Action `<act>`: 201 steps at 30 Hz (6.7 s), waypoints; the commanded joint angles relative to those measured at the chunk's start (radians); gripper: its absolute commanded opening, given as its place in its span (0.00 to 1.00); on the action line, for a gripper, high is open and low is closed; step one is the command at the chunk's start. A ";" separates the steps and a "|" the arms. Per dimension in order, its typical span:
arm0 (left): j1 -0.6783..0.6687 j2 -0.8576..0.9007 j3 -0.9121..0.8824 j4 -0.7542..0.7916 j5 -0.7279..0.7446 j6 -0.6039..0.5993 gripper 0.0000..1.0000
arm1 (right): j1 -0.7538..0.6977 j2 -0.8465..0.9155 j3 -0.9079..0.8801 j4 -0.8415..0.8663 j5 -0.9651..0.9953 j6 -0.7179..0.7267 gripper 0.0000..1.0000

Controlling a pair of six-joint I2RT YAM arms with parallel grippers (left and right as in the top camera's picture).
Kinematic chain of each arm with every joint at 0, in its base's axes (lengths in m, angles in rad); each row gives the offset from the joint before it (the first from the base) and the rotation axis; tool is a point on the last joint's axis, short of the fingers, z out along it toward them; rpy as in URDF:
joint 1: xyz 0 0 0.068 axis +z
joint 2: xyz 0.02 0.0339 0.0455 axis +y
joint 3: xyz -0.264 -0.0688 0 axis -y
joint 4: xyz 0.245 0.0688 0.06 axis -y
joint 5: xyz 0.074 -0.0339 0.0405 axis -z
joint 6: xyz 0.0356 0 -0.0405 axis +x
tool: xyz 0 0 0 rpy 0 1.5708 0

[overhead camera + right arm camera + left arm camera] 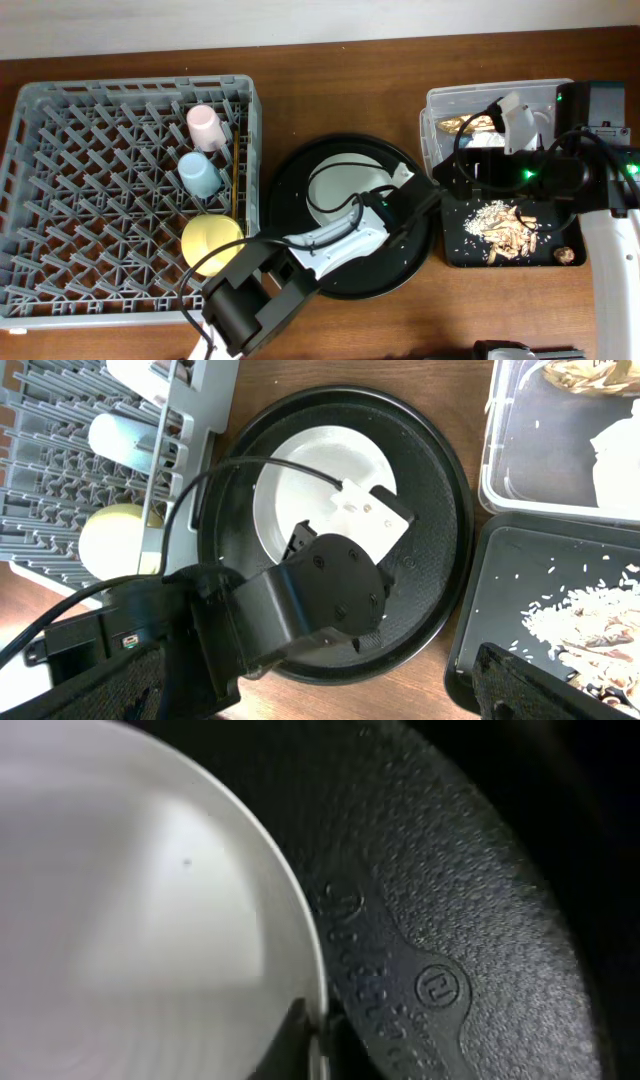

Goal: Sort waste into correct bins and load items into the dishwasher rack

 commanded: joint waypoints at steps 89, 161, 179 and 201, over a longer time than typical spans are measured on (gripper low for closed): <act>0.641 -0.475 0.023 -0.304 0.008 0.055 0.05 | 0.005 -0.002 -0.005 0.000 0.009 -0.002 0.99; 0.847 -0.841 0.130 -0.520 0.019 0.056 0.99 | 0.173 -1.315 -1.546 1.286 0.480 0.002 0.99; 0.847 -0.841 0.130 -0.520 0.019 0.056 0.99 | 0.174 -1.314 -1.546 1.286 0.480 0.002 0.99; 0.952 -1.995 -0.977 -0.254 0.103 0.055 0.99 | 0.174 -1.314 -1.546 1.286 0.480 0.002 0.99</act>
